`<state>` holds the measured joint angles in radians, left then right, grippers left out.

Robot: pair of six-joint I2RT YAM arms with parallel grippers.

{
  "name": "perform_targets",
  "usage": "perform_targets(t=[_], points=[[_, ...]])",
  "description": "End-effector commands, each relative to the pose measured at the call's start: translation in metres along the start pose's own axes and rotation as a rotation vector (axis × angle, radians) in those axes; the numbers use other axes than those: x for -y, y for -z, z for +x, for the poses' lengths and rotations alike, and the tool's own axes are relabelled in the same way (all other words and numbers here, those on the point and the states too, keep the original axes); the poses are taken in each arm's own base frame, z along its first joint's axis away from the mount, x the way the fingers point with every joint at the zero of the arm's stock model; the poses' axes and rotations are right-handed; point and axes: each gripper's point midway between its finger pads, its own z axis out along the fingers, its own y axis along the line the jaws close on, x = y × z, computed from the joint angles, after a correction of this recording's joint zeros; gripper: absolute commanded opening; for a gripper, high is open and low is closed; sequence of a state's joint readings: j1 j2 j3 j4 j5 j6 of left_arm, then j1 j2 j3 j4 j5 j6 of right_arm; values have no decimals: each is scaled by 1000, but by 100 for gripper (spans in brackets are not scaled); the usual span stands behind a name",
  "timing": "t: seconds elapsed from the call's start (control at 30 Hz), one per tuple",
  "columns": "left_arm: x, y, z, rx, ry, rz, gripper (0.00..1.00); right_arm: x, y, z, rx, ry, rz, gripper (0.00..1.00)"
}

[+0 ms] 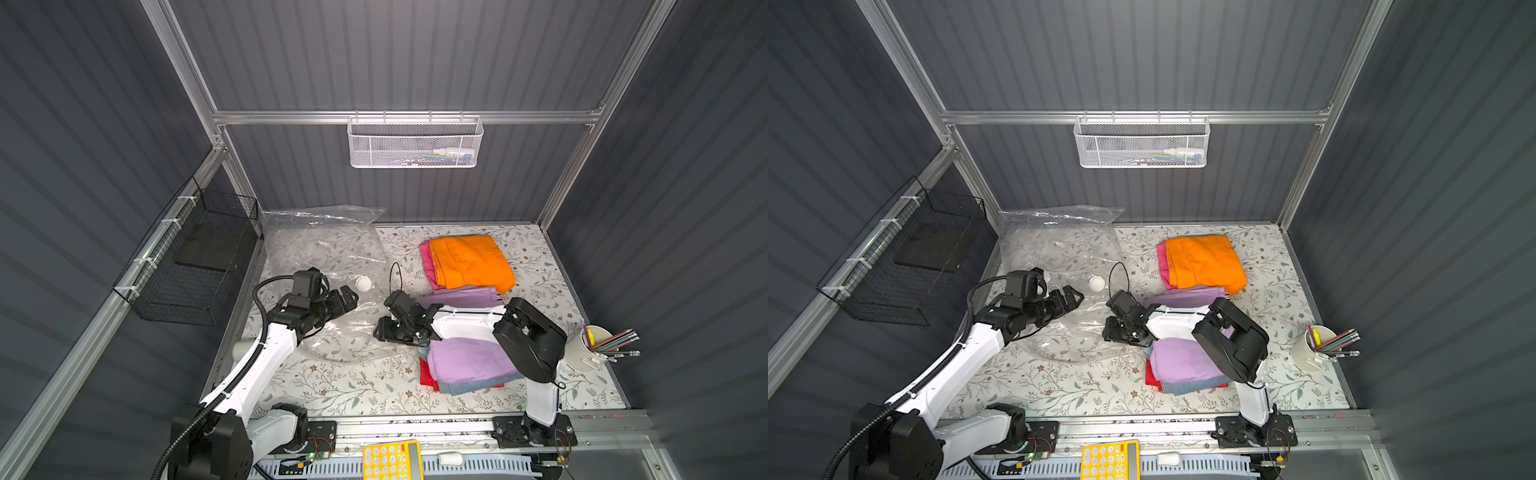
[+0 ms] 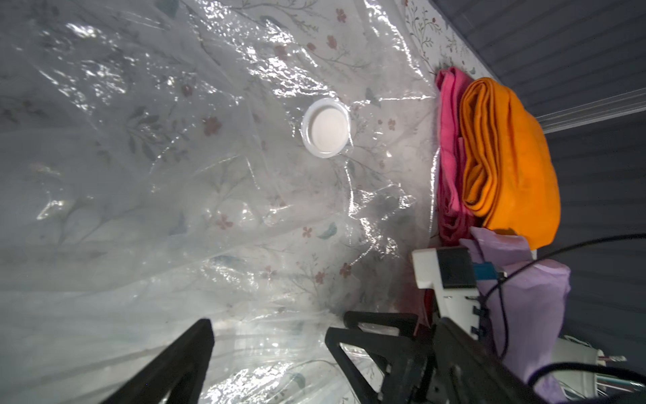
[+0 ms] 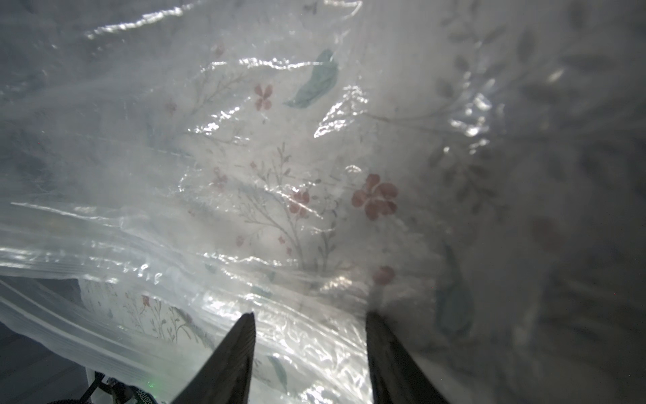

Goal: Take the trousers out of the vacuum bag
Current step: Adjust the vacuum bag at the center of the board.

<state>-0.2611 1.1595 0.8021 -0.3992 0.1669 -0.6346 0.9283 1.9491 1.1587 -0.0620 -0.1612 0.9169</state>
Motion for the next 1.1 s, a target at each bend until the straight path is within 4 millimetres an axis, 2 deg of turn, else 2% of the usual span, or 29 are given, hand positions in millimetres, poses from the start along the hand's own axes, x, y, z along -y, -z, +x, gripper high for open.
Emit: perform_targets(t=[0.0, 0.23, 0.4, 0.47, 0.57, 0.67, 0.77, 0.83, 0.87, 0.9, 0.97, 1.07], points=[[-24, -13, 6, -4, -11, -102, 100, 34, -6, 9, -20, -37, 95, 52], [-85, -36, 62, -100, 95, -245, 100, 42, -5, 8, -9, -62, 97, 52], [-111, -43, 78, -123, 127, -308, 100, 43, -4, 5, 2, -67, 94, 52], [-108, -46, 78, -124, 128, -278, 100, 41, -1, 2, 16, -56, 90, 53], [-85, -43, 60, -79, 99, -176, 100, 27, 15, -15, 89, -17, 70, 56], [-52, -27, 28, 1, 37, -81, 100, 0, 45, -44, 194, 54, 31, 67], [-15, -2, -7, 104, -28, 18, 100, -40, 86, -73, 303, 167, -39, 81], [5, 16, -26, 174, -67, 71, 100, -57, 116, -91, 387, 225, -60, 88], [15, 26, -36, 215, -92, 94, 100, -63, 134, -99, 437, 264, -63, 95], [21, 35, -45, 258, -113, 107, 100, -66, 152, -108, 493, 297, -48, 99], [25, 51, -62, 352, -156, 93, 100, -60, 186, -123, 598, 338, 6, 99], [13, 67, -86, 519, -195, 2, 100, -29, 238, -137, 787, 406, 169, 99]])
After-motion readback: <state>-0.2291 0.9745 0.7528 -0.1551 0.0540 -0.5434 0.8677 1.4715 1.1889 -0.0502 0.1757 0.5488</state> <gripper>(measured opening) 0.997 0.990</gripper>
